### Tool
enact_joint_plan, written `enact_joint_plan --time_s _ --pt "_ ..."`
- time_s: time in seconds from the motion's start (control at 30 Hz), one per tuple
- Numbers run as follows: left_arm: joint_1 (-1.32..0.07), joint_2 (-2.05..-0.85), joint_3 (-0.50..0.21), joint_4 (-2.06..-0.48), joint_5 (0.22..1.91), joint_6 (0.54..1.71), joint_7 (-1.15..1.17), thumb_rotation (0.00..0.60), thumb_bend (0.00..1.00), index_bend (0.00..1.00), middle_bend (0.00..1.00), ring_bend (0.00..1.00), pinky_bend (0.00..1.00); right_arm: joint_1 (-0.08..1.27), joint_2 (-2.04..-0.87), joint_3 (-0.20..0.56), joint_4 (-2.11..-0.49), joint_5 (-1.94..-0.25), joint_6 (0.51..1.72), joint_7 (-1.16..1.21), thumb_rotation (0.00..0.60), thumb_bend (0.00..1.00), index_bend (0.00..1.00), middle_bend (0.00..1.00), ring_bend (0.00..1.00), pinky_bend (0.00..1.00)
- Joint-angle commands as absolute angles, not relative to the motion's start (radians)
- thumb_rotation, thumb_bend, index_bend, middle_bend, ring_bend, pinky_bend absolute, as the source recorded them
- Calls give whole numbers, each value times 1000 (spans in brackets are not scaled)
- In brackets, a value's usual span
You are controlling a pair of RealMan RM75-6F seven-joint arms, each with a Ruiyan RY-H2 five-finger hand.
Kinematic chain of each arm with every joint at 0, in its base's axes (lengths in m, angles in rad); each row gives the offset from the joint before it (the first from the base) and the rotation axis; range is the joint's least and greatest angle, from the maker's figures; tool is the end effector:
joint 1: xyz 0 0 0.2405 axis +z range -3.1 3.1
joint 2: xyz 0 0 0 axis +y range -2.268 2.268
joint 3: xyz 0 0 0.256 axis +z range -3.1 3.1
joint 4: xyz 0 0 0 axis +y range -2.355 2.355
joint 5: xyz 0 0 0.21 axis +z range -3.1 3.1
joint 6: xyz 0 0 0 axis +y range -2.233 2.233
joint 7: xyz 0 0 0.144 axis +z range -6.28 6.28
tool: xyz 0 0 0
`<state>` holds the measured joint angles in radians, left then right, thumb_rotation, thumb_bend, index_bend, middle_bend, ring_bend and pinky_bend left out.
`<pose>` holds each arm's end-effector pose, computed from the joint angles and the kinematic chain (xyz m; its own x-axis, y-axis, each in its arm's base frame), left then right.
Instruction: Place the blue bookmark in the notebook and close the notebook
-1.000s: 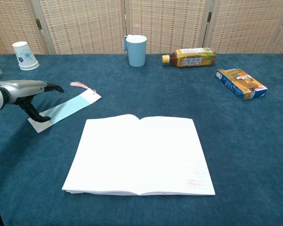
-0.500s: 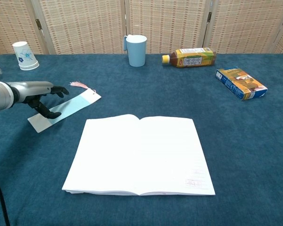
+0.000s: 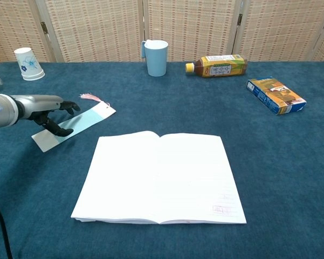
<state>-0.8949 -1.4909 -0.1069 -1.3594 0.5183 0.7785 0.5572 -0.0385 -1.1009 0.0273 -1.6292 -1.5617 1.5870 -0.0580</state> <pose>-0.2053 0.3846 -0.0062 0.4888 0.4875 0.7235 0.8548 -0.1020 -0.5088 -0.3162 -0.1375 0.1702 0.4535 0.0255 0.8909 -0.8908 0.0443 0.4522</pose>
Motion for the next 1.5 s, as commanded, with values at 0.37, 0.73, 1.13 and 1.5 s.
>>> enact_joint_plan --time_s 0.37,0.73,1.13,1.5 --pt "-922 -1495 -80 -1368 497 796 585 422 432 108 133 0 111 -39 -1101 28 -1629 -1563 1589 -57 600 211 0 26 0 0" --pt "-939 -1481 -62 -1417 506 796 596 421 433 112 136 0 111 -41 -1103 28 -1624 -1562 1590 -52 600 211 0 26 0 0" --pt "-942 -1429 -34 -1529 574 788 576 421 432 122 149 0 111 -43 -1105 28 -1620 -1561 1591 -49 600 211 0 26 0 0" --pt "-894 -1483 -23 -1487 688 904 563 600 427 97 99 0 111 -42 -1108 27 -1611 -1562 1589 -39 600 211 0 26 0 0"
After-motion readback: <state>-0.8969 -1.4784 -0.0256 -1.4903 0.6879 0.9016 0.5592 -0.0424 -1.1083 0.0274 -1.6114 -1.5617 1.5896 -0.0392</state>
